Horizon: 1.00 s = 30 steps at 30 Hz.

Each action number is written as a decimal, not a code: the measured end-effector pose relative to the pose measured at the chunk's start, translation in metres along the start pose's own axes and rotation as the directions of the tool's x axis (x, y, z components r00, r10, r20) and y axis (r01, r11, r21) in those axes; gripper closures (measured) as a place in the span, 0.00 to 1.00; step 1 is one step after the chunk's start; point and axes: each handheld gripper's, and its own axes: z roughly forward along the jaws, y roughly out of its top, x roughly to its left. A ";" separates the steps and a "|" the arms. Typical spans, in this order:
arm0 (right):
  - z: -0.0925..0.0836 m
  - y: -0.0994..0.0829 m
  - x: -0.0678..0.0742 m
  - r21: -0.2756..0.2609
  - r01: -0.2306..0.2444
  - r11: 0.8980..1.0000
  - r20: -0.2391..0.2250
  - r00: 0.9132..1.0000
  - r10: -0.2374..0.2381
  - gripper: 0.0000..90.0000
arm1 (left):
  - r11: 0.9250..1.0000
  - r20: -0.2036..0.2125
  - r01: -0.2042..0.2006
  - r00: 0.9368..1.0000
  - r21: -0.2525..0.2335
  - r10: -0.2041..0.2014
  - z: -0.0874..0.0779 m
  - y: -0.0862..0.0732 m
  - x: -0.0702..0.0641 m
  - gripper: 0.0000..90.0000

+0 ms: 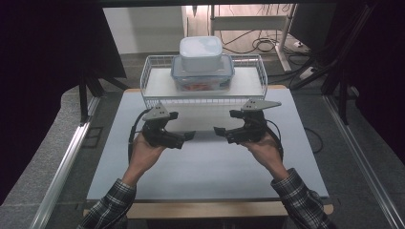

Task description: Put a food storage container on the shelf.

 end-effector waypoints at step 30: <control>-0.019 -0.077 0.004 0.097 -0.020 0.995 0.052 0.999 0.015 0.00 | 0.998 -0.038 0.032 0.999 0.055 -0.030 -0.008 -0.089 -0.026 0.02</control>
